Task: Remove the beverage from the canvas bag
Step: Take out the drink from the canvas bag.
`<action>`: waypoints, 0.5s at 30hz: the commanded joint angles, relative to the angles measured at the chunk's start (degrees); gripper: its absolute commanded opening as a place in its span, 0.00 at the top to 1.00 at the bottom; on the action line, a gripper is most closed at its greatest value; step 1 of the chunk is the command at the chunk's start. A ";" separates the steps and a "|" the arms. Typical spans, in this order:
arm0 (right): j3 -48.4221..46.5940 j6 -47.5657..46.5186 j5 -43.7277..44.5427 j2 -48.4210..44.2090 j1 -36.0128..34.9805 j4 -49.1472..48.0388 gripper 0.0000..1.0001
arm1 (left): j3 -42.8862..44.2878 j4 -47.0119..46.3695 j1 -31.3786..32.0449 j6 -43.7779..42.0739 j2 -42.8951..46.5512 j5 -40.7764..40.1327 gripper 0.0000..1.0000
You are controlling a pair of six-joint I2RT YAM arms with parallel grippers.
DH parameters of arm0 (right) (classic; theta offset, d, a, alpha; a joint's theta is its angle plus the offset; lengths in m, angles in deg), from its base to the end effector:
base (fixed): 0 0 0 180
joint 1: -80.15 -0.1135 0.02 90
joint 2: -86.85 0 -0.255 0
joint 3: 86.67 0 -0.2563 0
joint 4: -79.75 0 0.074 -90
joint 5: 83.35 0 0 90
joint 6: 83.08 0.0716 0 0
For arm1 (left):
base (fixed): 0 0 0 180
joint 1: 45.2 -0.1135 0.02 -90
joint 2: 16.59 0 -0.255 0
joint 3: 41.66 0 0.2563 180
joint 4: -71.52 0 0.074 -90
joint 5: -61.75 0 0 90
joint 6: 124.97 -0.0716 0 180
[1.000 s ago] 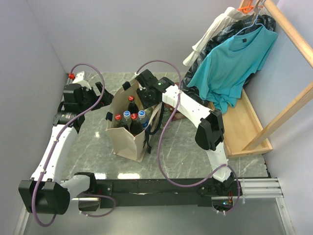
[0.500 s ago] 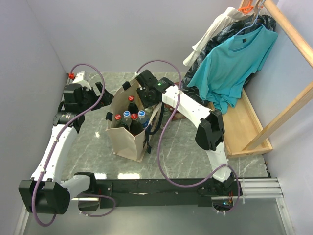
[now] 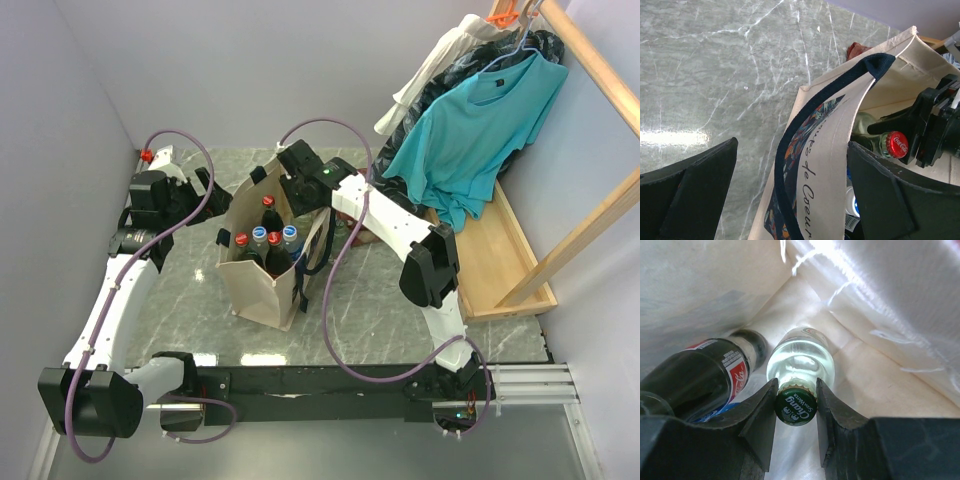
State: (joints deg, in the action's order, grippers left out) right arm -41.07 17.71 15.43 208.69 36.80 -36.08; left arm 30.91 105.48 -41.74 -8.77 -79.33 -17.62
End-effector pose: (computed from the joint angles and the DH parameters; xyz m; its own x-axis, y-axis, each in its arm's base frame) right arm 0.3672 0.3316 0.2724 -0.6740 -0.3818 -0.6324 -0.4920 0.8706 -0.0013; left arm 0.2862 -0.0305 0.3249 -0.4665 -0.4065 -0.7856 0.0238 0.8820 -0.4706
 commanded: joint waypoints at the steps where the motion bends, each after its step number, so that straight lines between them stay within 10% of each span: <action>1: -4.39 -0.85 2.56 -7.41 0.29 -6.33 1.00 | -0.23 -1.62 0.14 -0.44 0.16 0.09 0.04; 15: -6.85 -2.35 4.32 -8.02 0.46 -5.98 1.00 | -0.22 -1.70 0.14 -0.53 -0.01 0.27 0.04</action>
State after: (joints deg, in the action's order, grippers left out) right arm -43.23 17.03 16.80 208.48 36.80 -36.78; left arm 30.91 105.48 -41.74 -8.77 -79.37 -17.62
